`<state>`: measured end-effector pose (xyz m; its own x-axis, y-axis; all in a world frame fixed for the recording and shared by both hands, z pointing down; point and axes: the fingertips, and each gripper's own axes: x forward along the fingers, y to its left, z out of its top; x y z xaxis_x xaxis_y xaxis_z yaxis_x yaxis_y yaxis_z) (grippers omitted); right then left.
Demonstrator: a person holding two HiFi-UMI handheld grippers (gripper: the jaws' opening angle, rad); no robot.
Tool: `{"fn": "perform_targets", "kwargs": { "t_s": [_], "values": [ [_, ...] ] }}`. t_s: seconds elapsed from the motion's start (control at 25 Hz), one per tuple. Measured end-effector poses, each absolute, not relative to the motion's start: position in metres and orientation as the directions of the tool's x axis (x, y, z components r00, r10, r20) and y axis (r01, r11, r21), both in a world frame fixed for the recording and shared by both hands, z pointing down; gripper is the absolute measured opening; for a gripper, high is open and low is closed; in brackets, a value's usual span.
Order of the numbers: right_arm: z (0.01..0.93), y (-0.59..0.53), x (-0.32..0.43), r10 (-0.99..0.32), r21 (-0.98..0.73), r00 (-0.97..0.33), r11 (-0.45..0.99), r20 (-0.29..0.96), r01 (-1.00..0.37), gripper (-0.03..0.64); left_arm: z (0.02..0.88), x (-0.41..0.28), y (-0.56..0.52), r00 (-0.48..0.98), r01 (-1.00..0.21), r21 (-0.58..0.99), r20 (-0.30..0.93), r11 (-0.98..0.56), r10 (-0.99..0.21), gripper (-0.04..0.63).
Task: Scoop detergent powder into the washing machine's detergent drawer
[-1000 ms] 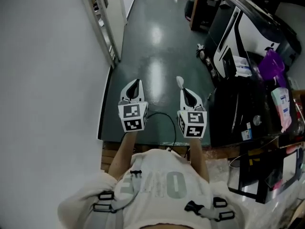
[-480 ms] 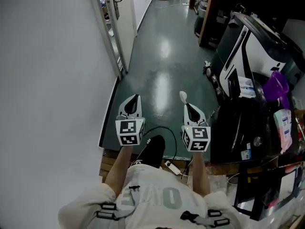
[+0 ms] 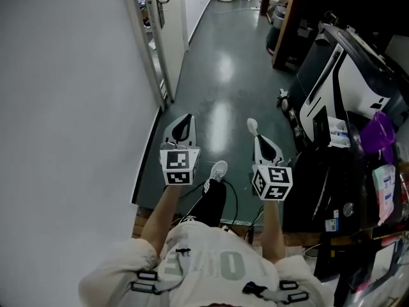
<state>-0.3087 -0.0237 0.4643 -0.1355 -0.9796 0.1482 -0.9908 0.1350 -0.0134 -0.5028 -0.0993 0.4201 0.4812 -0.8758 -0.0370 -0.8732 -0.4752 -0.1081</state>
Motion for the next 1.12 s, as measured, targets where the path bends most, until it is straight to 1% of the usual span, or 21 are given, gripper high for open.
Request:
{"fn": "perform_targets", "kwargs": {
  "t_s": [0.16, 0.32, 0.52, 0.68, 0.8, 0.96, 1.12],
  "values": [
    [0.466, -0.077, -0.296, -0.98, 0.029, -0.134, 0.139, 0.149, -0.99, 0.011, 0.419, -0.487, -0.148, 0.472, -0.88, -0.083, -0.057, -0.467, -0.88, 0.02],
    [0.453, -0.143, -0.29, -0.977, 0.057, -0.147, 0.158, 0.154, -0.986, 0.011, 0.412, -0.471, -0.211, 0.464, -0.885, -0.061, -0.047, -0.462, -0.884, 0.021],
    [0.422, -0.236, -0.27, -0.973, 0.082, -0.159, 0.175, 0.169, -0.981, 0.011, 0.382, -0.452, -0.307, 0.451, -0.892, -0.03, -0.068, -0.45, -0.89, 0.02],
    [0.385, -0.319, -0.255, -0.972, 0.119, -0.182, 0.2, 0.147, -0.973, 0.011, 0.351, -0.435, -0.39, 0.448, -0.894, -0.035, -0.088, -0.446, -0.89, 0.02],
    [0.361, -0.375, -0.248, -0.975, 0.099, -0.18, 0.194, 0.133, -0.976, 0.011, 0.328, -0.427, -0.441, 0.449, -0.894, -0.036, -0.08, -0.447, -0.89, 0.02],
    [0.331, -0.415, -0.245, -0.977, 0.09, -0.169, 0.181, 0.127, -0.979, 0.011, 0.303, -0.416, -0.478, 0.462, -0.887, -0.013, -0.071, -0.462, -0.884, 0.02],
    [0.307, -0.429, -0.239, -0.981, 0.101, -0.156, 0.168, 0.116, -0.981, 0.011, 0.287, -0.405, -0.486, 0.453, -0.891, -0.009, -0.059, -0.453, -0.89, 0.02]
  ]
}}
